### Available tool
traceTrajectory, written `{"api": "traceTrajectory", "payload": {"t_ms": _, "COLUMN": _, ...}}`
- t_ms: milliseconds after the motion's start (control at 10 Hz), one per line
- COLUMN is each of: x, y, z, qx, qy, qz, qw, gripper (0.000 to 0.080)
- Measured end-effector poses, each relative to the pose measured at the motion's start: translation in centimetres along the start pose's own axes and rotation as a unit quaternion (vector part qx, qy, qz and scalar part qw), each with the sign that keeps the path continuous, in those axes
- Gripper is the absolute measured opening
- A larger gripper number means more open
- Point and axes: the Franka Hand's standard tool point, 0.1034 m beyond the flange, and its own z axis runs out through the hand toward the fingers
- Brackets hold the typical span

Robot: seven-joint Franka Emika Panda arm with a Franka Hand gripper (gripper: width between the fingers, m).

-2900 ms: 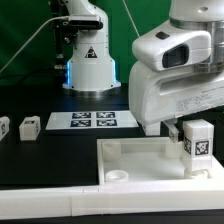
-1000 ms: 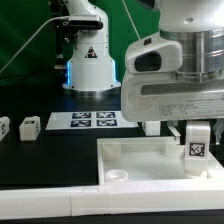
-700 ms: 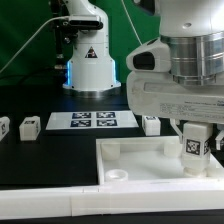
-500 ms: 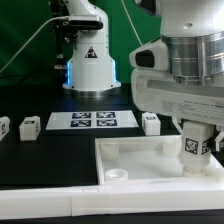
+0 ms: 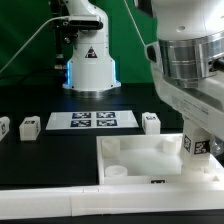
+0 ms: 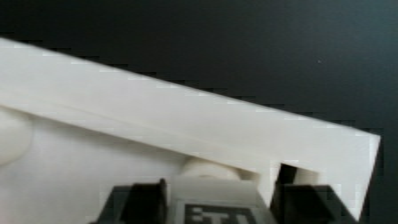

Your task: Assemble one leg

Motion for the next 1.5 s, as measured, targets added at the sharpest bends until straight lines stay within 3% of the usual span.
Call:
{"api": "traceTrajectory", "payload": {"t_ms": 100, "x": 0.0, "y": 0.0, "z": 0.0, "qx": 0.0, "qy": 0.0, "qz": -0.006, "qw": 1.0, "gripper": 0.0292}}
{"api": "traceTrajectory", "payload": {"t_ms": 200, "x": 0.0, "y": 0.0, "z": 0.1, "qx": 0.0, "qy": 0.0, "qz": -0.013, "qw": 1.0, "gripper": 0.0373}}
{"api": "traceTrajectory", "payload": {"t_ms": 300, "x": 0.0, "y": 0.1, "z": 0.1, "qx": -0.001, "qy": -0.001, "qz": -0.038, "qw": 0.999, "gripper": 0.0548}}
{"api": "traceTrajectory", "payload": {"t_ms": 400, "x": 0.0, "y": 0.1, "z": 0.1, "qx": -0.002, "qy": -0.001, "qz": -0.057, "qw": 0.998, "gripper": 0.0548}}
{"api": "traceTrajectory", "payload": {"t_ms": 500, "x": 0.3, "y": 0.1, "z": 0.0, "qx": -0.001, "qy": 0.0, "qz": -0.09, "qw": 0.996, "gripper": 0.0631}}
{"api": "traceTrajectory", "payload": {"t_ms": 800, "x": 0.6, "y": 0.1, "z": -0.2, "qx": -0.003, "qy": 0.008, "qz": -0.32, "qw": 0.947, "gripper": 0.0649}}
{"api": "traceTrajectory", "payload": {"t_ms": 1100, "x": 0.6, "y": 0.1, "z": -0.2, "qx": -0.004, "qy": 0.007, "qz": -0.444, "qw": 0.896, "gripper": 0.0649}}
{"api": "traceTrajectory", "payload": {"t_ms": 1300, "x": 1.2, "y": 0.4, "z": -0.4, "qx": -0.008, "qy": 0.036, "qz": -0.607, "qw": 0.794, "gripper": 0.0649}}
{"api": "traceTrajectory", "payload": {"t_ms": 1400, "x": 1.5, "y": 0.6, "z": -0.3, "qx": -0.009, "qy": 0.037, "qz": -0.63, "qw": 0.776, "gripper": 0.0649}}
{"api": "traceTrajectory", "payload": {"t_ms": 1500, "x": 2.1, "y": 0.5, "z": -0.4, "qx": -0.018, "qy": 0.045, "qz": -0.703, "qw": 0.709, "gripper": 0.0649}}
